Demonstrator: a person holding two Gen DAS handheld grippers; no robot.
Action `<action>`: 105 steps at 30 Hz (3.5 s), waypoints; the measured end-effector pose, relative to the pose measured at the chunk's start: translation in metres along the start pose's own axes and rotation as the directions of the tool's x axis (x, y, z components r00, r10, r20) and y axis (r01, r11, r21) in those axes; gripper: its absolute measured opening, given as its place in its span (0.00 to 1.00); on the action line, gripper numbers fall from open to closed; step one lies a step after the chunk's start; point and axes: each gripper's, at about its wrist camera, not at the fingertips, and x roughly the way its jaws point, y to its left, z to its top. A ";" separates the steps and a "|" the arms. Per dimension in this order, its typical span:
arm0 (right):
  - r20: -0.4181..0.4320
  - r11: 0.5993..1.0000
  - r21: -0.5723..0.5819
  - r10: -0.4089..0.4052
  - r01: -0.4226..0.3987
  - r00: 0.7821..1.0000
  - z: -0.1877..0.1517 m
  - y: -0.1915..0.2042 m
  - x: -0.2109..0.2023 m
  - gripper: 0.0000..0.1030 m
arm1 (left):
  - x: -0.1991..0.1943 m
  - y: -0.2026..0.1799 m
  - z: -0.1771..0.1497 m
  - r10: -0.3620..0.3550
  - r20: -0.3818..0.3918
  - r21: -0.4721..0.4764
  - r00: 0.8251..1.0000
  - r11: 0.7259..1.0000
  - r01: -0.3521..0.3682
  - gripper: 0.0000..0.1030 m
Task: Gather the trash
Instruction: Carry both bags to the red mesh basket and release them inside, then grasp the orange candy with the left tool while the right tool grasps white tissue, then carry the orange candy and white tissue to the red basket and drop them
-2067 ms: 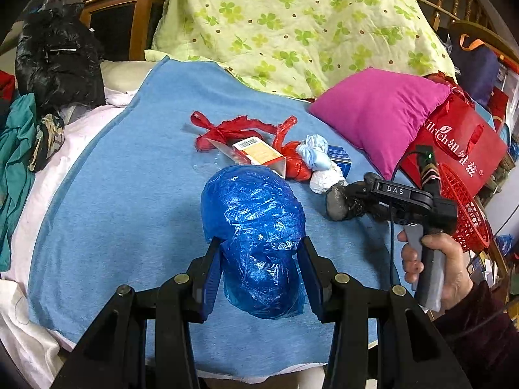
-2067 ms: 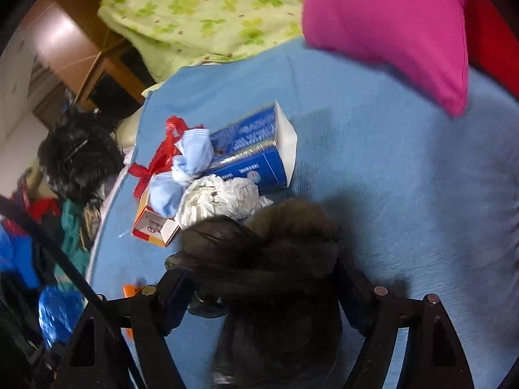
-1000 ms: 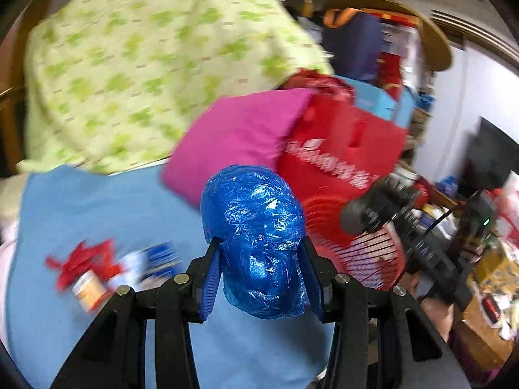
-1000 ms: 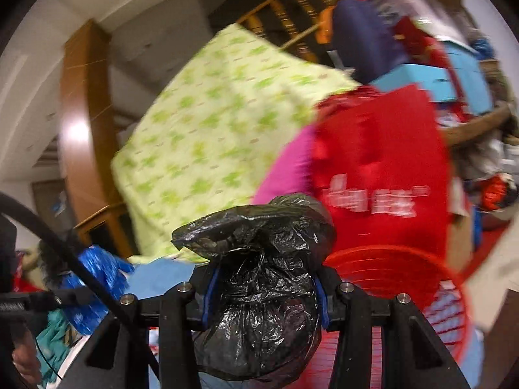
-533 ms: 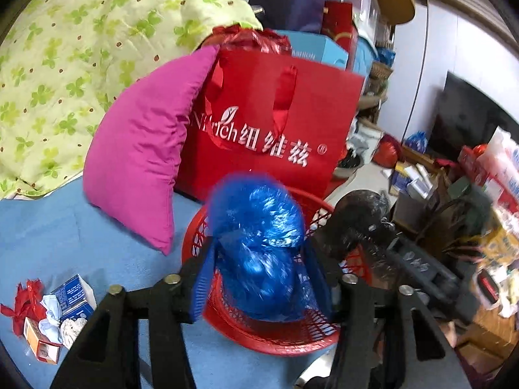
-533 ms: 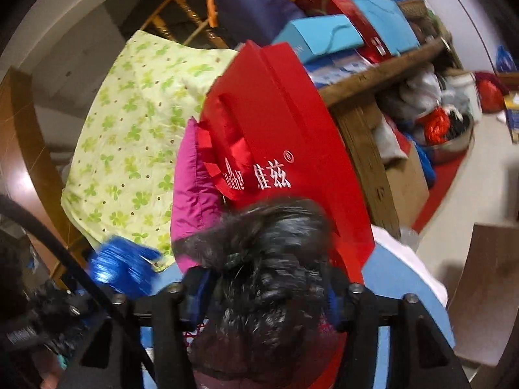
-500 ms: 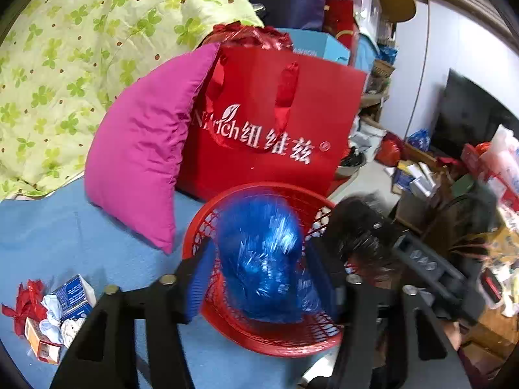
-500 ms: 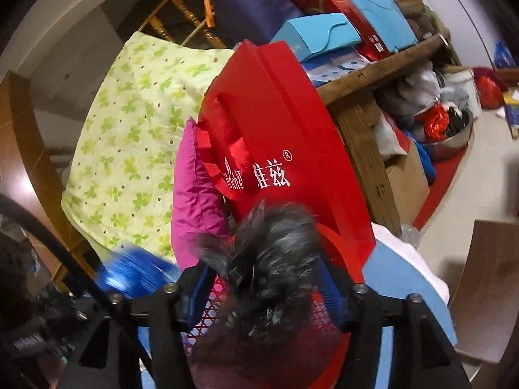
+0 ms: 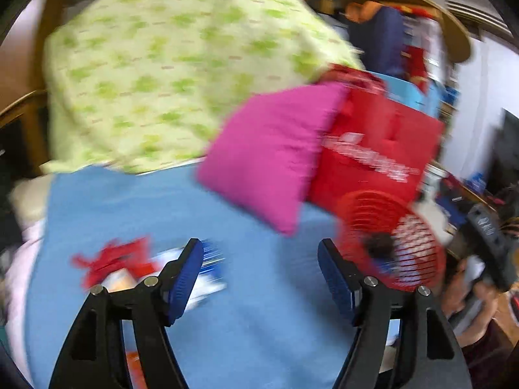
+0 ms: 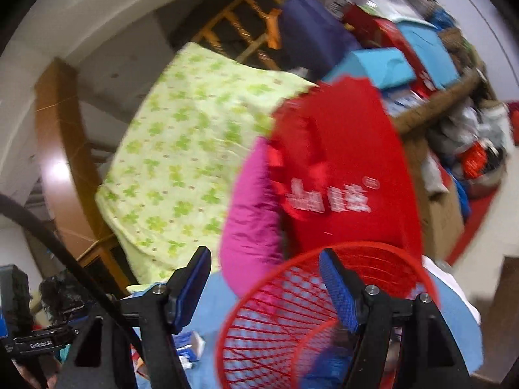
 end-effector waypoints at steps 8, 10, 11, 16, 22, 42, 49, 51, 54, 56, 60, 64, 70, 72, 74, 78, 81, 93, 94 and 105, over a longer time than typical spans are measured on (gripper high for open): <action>-0.022 0.974 -0.151 0.166 -0.167 0.986 -0.034 0.089 0.010 0.71 | -0.044 0.113 -0.066 0.265 -0.064 -0.148 0.962 0.951 -0.272 0.74; -0.080 0.965 -0.162 0.198 -0.208 0.977 -0.049 0.107 0.021 0.71 | -0.043 0.125 -0.082 0.258 -0.092 -0.174 0.962 0.947 -0.271 0.74; -0.113 0.961 -0.164 0.206 -0.222 0.972 -0.056 0.115 0.028 0.71 | -0.041 0.128 -0.089 0.254 -0.100 -0.185 0.962 0.945 -0.269 0.74; -0.309 0.954 -0.158 0.197 -0.254 0.931 -0.097 0.141 0.071 0.71 | -0.020 0.136 -0.116 0.185 -0.148 -0.235 0.971 0.948 -0.216 0.74; -0.516 0.968 -0.089 0.156 -0.234 0.842 -0.139 0.148 0.125 0.71 | 0.007 0.133 -0.141 0.093 -0.197 -0.266 0.976 0.953 -0.144 0.74; -0.721 0.960 0.276 0.240 -0.048 0.651 -0.216 0.138 0.228 0.65 | 0.060 0.151 -0.165 -0.101 -0.290 -0.394 0.952 0.919 -0.023 0.52; -0.759 0.963 0.268 0.195 0.025 0.621 -0.247 0.148 0.250 0.62 | 0.062 0.153 -0.167 -0.103 -0.294 -0.400 0.950 0.916 -0.024 0.52; -0.756 0.970 0.244 0.177 0.020 0.630 -0.250 0.154 0.253 0.56 | 0.061 0.154 -0.167 -0.102 -0.293 -0.398 0.951 0.917 -0.024 0.52; -0.764 0.976 0.219 0.164 0.012 0.624 -0.253 0.159 0.256 0.37 | 0.062 0.156 -0.168 -0.091 -0.295 -0.393 0.951 0.919 -0.034 0.52; -0.765 0.975 0.223 0.176 -0.001 0.620 -0.254 0.160 0.255 0.36 | 0.063 0.157 -0.167 -0.094 -0.293 -0.397 0.952 0.917 -0.032 0.52; -0.760 0.977 0.208 0.183 -0.034 0.624 -0.247 0.162 0.247 0.32 | 0.068 0.154 -0.165 -0.089 -0.294 -0.375 0.951 0.927 -0.029 0.52; -0.748 0.980 0.191 0.187 -0.063 0.636 -0.234 0.159 0.233 0.32 | 0.076 0.155 -0.166 -0.087 -0.317 -0.376 0.944 0.926 -0.041 0.39; -0.723 0.973 0.214 0.216 -0.085 0.656 -0.211 0.144 0.215 0.32 | 0.081 0.153 -0.166 -0.076 -0.319 -0.362 0.945 0.931 -0.047 0.28; -0.708 0.973 0.211 0.220 -0.097 0.671 -0.202 0.137 0.207 0.32 | 0.081 0.148 -0.164 -0.066 -0.315 -0.337 0.947 0.940 -0.046 0.27; -0.690 0.970 0.213 0.232 -0.114 0.686 -0.194 0.134 0.199 0.32 | 0.079 0.142 -0.163 -0.062 -0.307 -0.315 0.950 0.948 -0.040 0.27; -0.649 0.976 0.160 0.219 -0.151 0.728 -0.173 0.129 0.179 0.32 | 0.075 0.130 -0.157 -0.032 -0.272 -0.256 0.962 0.966 -0.041 0.27; -0.612 0.976 0.111 0.217 -0.189 0.761 -0.159 0.129 0.162 0.32 | 0.070 0.119 -0.150 0.005 -0.234 -0.210 0.972 0.976 -0.056 0.27; -0.473 0.950 -0.085 0.228 -0.302 0.851 -0.114 0.132 0.104 0.32 | 0.053 0.049 -0.112 0.033 -0.167 -0.079 0.985 0.996 -0.047 0.27; -0.464 0.950 -0.081 0.233 -0.303 0.854 -0.110 0.130 0.102 0.32 | 0.052 0.038 -0.105 0.045 -0.158 -0.044 0.986 0.998 -0.053 0.27; -0.340 0.968 -0.014 0.232 -0.252 0.911 -0.062 0.081 0.073 0.32 | 0.049 -0.030 -0.055 0.103 -0.094 0.109 0.990 0.990 -0.092 0.27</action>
